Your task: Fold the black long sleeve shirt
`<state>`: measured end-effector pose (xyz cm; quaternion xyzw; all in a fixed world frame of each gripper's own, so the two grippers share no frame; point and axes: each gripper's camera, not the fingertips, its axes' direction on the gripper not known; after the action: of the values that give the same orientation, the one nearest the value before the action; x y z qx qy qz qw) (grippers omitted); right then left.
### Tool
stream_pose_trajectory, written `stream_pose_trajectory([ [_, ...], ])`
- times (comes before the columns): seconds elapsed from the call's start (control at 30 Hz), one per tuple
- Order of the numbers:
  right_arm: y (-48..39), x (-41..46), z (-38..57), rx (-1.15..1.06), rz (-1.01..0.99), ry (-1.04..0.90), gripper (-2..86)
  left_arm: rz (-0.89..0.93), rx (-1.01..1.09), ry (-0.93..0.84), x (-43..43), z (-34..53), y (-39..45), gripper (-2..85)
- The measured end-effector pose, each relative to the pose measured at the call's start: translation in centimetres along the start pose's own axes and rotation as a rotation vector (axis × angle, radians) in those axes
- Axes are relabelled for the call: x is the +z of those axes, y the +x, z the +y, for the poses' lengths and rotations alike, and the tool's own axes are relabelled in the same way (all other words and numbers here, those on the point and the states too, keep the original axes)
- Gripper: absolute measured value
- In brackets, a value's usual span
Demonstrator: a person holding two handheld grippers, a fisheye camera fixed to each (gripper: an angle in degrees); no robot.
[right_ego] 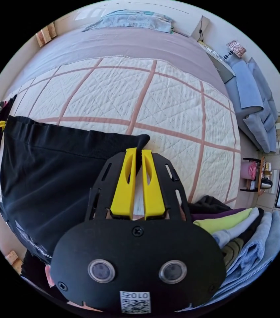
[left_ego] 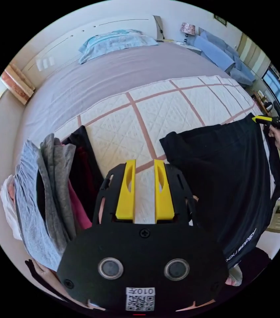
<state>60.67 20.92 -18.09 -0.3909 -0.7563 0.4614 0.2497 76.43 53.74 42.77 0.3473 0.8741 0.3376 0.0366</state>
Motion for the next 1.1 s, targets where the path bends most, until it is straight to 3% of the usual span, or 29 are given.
stream_pose_trajectory([
  [0.2,0.8,-0.9,0.8,0.003,-0.032,0.01,5.0,0.212,0.057,-0.033,1.9,-3.0,1.6,8.2],
  [0.43,0.9,-0.8,1.3,-0.023,-0.01,-0.002,5.1,0.439,-0.113,-0.086,4.1,-2.8,-1.2,4.3],
  [0.5,1.1,-1.3,1.9,-0.031,-0.016,0.018,5.0,0.566,-0.153,-0.015,3.7,-1.9,-2.7,3.2],
  [0.57,1.6,-2.5,2.5,-0.038,-0.04,0.061,5.0,0.672,-0.206,0.171,0.6,0.0,-5.4,2.3],
  [0.67,2.5,-5.3,3.3,-0.106,-0.173,0.182,4.9,0.561,-0.223,0.267,-4.9,2.3,-8.8,1.8],
  [0.77,3.0,-7.2,1.8,-0.175,-0.274,0.26,4.7,0.476,-0.18,0.217,-7.9,2.5,-11.4,1.6],
  [0.93,2.1,-4.5,-3.8,-0.189,-0.322,0.208,4.7,0.254,-0.151,0.057,-7.0,0.1,-11.3,1.4],
  [1.1,0.3,0.6,-8.2,-0.113,-0.219,0.083,4.0,0.061,-0.106,-0.064,-2.8,-2.6,-7.2,1.2],
])
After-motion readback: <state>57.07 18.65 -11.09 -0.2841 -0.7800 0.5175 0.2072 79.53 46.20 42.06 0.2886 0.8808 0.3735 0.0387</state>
